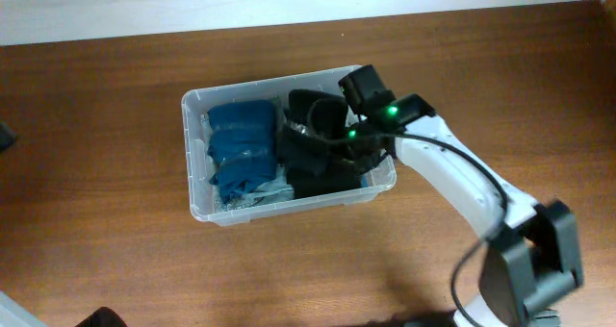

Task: Pack container
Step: 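Carry the second black garment into the container's right half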

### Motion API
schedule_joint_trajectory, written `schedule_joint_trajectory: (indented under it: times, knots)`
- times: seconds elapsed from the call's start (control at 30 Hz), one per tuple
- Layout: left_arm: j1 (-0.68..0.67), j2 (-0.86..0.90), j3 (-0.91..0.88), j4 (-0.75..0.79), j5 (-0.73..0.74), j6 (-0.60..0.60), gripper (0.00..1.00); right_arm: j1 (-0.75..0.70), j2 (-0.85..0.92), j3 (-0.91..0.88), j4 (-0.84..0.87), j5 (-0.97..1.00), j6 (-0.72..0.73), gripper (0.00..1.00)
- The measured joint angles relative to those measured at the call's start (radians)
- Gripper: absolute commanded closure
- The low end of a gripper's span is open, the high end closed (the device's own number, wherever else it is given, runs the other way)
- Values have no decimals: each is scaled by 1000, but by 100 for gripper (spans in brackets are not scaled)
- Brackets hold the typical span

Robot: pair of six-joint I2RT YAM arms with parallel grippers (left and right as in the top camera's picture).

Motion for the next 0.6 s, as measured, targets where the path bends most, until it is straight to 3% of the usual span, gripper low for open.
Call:
schedule_joint_trajectory:
  times: [0.07, 0.17, 0.3, 0.43, 0.5, 0.6]
  knots:
    - [0, 0, 0, 0, 0, 0, 0, 0, -63, -1, 18, 54, -41, 18]
    - [0, 0, 0, 0, 0, 0, 0, 0, -163, -1, 84, 102, -110, 10]
    - [0, 0, 0, 0, 0, 0, 0, 0, -269, 0, 172, 132, -169, 29]
    - [0, 0, 0, 0, 0, 0, 0, 0, -276, 0, 222, 146, -190, 65]
    - [0, 0, 0, 0, 0, 0, 0, 0, -249, 0, 245, 151, -184, 71]
    - [0, 0, 0, 0, 0, 0, 0, 0, -178, 0, 298, 155, -180, 72]
